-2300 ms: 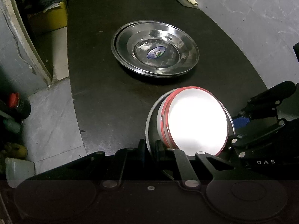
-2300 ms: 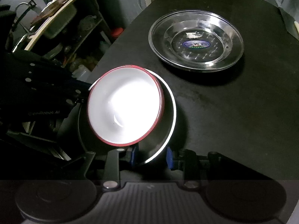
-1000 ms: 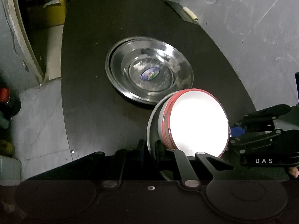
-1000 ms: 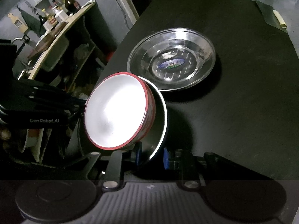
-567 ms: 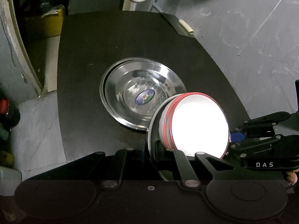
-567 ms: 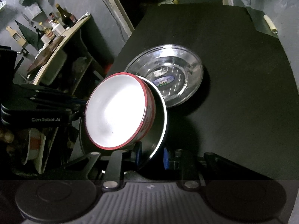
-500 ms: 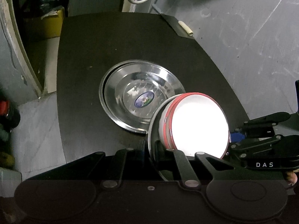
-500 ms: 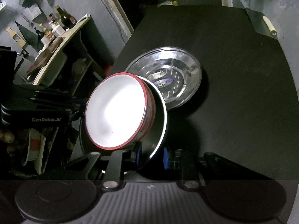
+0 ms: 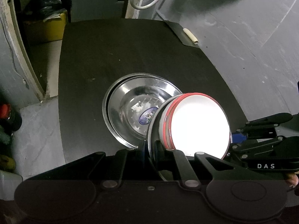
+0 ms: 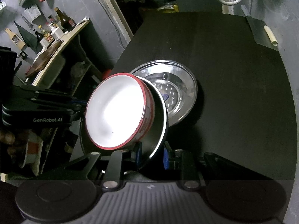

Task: Organize plates and bowls

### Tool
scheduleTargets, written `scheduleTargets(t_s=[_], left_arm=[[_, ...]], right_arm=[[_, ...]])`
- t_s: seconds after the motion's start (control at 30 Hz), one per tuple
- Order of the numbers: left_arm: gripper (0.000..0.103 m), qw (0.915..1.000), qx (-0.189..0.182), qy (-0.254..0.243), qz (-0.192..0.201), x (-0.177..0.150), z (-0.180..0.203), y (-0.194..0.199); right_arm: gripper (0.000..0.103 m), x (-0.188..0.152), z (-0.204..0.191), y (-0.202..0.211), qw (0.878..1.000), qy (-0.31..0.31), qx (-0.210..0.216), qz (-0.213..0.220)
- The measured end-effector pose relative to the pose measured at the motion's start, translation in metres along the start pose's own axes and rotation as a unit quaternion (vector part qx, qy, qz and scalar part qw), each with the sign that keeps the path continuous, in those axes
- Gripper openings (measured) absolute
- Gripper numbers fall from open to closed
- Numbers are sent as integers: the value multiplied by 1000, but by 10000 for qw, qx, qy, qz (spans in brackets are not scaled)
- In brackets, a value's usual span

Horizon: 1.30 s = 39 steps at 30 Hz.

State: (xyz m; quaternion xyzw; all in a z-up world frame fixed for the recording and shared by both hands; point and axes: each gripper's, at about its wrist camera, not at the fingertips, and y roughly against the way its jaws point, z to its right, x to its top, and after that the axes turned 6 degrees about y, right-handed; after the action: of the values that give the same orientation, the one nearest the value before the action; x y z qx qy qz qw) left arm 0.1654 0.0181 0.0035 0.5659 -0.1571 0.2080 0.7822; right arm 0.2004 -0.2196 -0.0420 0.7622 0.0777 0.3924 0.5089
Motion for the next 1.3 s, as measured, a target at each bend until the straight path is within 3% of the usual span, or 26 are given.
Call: scheduleTargets(t_s=[1.3], left_arm=[[7,9990,173,418,-29,54,-26,-42]], right_arm=[[26,54,20,-36,9996,207,50,-205]])
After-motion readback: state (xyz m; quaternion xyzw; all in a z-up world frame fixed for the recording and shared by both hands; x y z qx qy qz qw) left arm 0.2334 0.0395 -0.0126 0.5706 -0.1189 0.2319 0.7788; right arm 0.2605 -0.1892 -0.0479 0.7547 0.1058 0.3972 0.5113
